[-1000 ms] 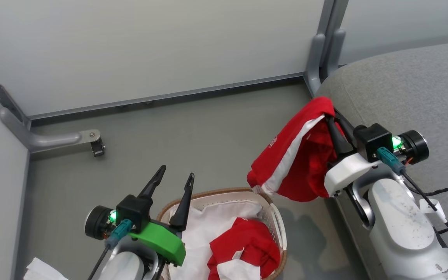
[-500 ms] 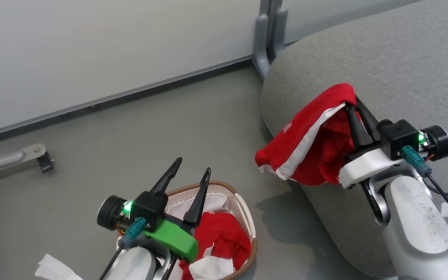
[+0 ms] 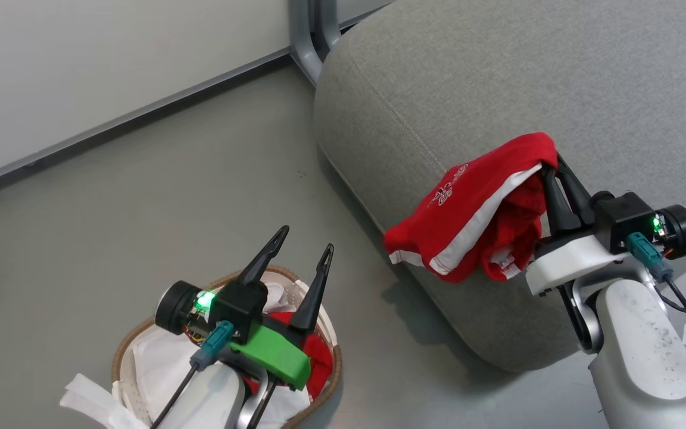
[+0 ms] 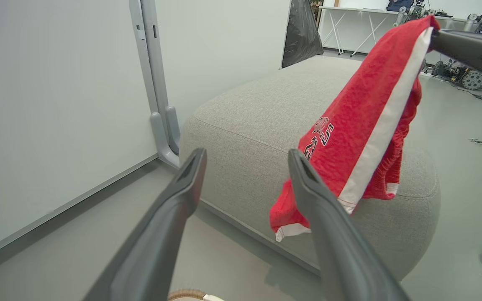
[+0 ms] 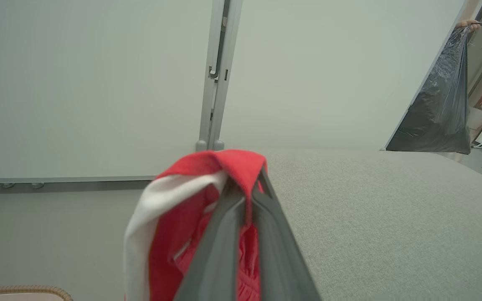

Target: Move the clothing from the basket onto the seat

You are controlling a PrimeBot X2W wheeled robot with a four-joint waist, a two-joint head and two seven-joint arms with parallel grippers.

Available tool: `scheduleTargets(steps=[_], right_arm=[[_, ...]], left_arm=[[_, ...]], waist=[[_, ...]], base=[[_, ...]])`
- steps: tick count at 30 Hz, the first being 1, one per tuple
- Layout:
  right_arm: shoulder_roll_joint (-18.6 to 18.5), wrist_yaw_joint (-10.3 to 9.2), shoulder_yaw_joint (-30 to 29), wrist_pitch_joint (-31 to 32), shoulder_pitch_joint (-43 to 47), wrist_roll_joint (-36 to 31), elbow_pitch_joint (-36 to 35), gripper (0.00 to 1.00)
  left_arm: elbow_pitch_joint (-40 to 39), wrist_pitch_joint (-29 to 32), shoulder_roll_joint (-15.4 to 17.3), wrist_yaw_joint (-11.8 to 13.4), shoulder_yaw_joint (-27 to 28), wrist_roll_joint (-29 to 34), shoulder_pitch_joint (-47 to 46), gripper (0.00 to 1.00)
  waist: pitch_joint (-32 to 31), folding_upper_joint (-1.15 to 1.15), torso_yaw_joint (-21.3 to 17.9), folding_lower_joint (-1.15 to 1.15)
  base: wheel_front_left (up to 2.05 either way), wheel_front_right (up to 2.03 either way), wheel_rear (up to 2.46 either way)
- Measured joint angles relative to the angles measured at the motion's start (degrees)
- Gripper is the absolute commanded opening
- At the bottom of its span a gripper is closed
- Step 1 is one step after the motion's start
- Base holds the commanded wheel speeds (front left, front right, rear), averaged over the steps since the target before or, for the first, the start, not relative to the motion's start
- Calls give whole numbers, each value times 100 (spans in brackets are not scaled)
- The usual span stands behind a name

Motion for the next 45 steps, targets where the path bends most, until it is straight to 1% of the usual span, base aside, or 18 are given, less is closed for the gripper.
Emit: scheduleTargets(steps=[4,8,10,14,18,22,24,26,28,32,36,39,41,45], right_arm=[[3,0,-54,0,-2,19,1,0],[-24,0,-65,0,-103,16,133,0],[-85,0,-68,1,-294,18,242,0],[-314,0,-158,1,-975,24,492,0],[-758,0,-250,53,-1912,40,856,0],[-1268,0,-356,309,-2960,104,1087,0],[-1495,0,-513,486,-3390,149,1144,0],[-1829,0,-710,682,-3883,178,1267,0],[-2212,0,-848,836,-4269,70,1289,0],[-2805,0,-1183,1123,-4851,74,1467,0],[-3161,0,-1366,1240,-5055,60,1762,0],[-3283,0,-1560,1273,-5050,-26,2107,0],[-3295,0,-1706,1205,-4997,-94,2303,0],[-3063,0,-1901,991,-4752,-215,2755,0]], left_arm=[[-13,0,3,-1,-46,5,-58,100],[-33,0,8,-1,-67,8,-109,100],[-53,-1,11,-1,-73,8,-152,100],[-132,-1,42,-2,-133,32,-256,100],[-294,0,75,-2,-270,88,-396,100],[-459,-1,113,-2,-391,188,-542,100],[-516,-1,125,-2,-463,225,-593,100],[-592,0,130,-2,-531,297,-680,100],[-631,-1,132,-2,-590,348,-804,100],[-697,-1,130,-2,-711,452,-997,100],[-825,-1,145,-3,-814,566,-1228,100],[-920,-1,146,-3,-877,635,-1314,100],[-966,-1,141,-4,-898,650,-1366,100],[-984,-1,145,-8,-901,647,-1391,100]], waist=[[170,0,-62,0],[295,0,7,0],[354,0,69,0],[522,0,213,0],[718,0,393,0],[965,0,592,0],[1095,0,692,0],[1253,0,810,0],[1407,0,926,0],[1758,0,1188,0],[2159,0,1426,0],[2457,0,1586,0],[2644,0,1682,1],[3005,0,1846,1]], base=[[0,0,0],[0,0,0],[0,0,0],[0,0,0],[0,0,0],[0,0,0],[0,0,0],[0,0,0],[0,0,0],[0,0,0],[0,0,0],[0,0,0],[0,0,0],[0,0,0]])
